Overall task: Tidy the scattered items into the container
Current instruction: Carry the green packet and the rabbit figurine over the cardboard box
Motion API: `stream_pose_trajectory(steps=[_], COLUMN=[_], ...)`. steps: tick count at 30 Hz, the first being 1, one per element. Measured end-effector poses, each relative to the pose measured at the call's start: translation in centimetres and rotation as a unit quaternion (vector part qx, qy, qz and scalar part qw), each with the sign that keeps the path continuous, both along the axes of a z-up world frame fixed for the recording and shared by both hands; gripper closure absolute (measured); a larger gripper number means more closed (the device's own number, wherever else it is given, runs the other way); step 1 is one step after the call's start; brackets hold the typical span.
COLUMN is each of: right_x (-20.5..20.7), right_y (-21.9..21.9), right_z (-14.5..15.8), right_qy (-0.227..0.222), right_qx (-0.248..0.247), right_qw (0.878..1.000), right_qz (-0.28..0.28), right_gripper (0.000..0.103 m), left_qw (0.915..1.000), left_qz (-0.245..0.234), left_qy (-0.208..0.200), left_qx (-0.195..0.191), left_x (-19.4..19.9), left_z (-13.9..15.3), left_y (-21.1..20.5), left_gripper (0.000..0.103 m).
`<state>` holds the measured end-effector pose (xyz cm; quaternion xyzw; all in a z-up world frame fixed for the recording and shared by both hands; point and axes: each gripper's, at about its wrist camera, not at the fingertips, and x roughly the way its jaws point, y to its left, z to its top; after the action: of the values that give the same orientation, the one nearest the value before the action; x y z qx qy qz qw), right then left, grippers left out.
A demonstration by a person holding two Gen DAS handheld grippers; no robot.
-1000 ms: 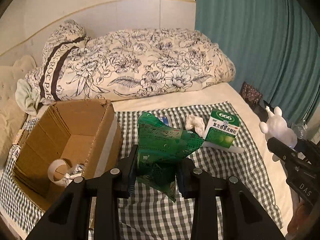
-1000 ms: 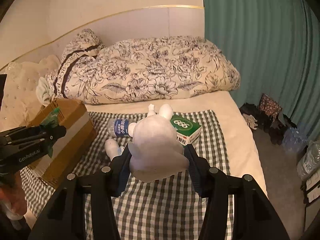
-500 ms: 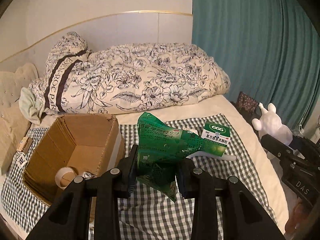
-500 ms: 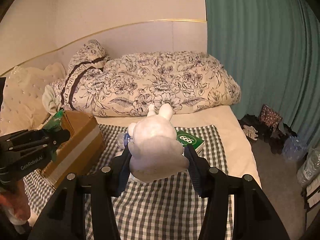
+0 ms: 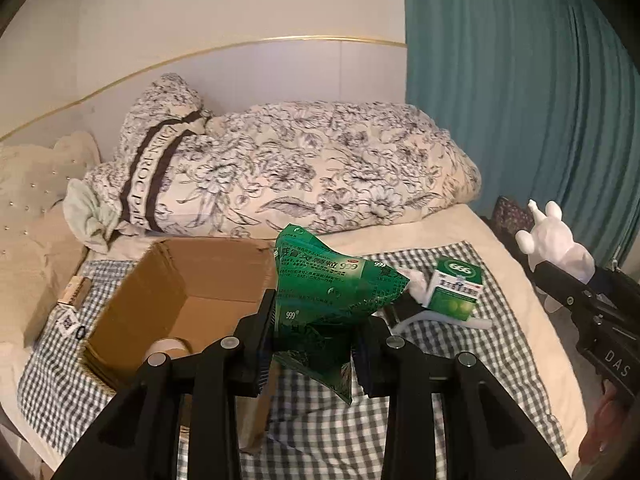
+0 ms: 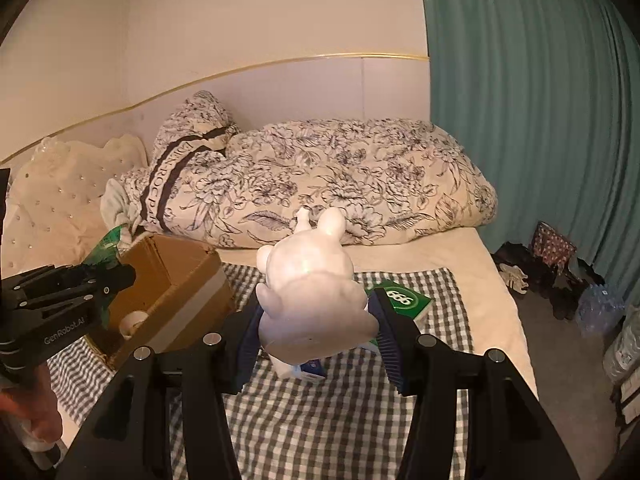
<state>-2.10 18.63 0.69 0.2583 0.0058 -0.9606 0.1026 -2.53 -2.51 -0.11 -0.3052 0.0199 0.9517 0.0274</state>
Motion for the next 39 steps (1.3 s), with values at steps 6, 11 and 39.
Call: stream_pose_trajectory(steps=[6,11,39], right_x=[0.2,0.2,-0.8], right_y=[-1.8,-3.5,-12.8], right_z=[0.2,0.2,-0.2], right_qy=[0.006,0.009,0.007], right_qx=[-0.004,-0.009,0.003], right_qw=[1.0,0.999,0.994], right_qz=[0.02,0.038,0.11], right_gripper=[0.052,0.052,0.052], left_qw=[0.9992,0.9989,0.9917], left_qz=[0.031,0.046,0.128], left_qy=[0.006,0.006,0.009], left_qx=[-0.026,-0.011,-0.002], left_x=[0.4,0.6,0.3], left_z=[-0.2,0.1,-0.6], left_y=[-1.8,-3.7,-12.7], left_gripper=[0.07,0.07,0.069])
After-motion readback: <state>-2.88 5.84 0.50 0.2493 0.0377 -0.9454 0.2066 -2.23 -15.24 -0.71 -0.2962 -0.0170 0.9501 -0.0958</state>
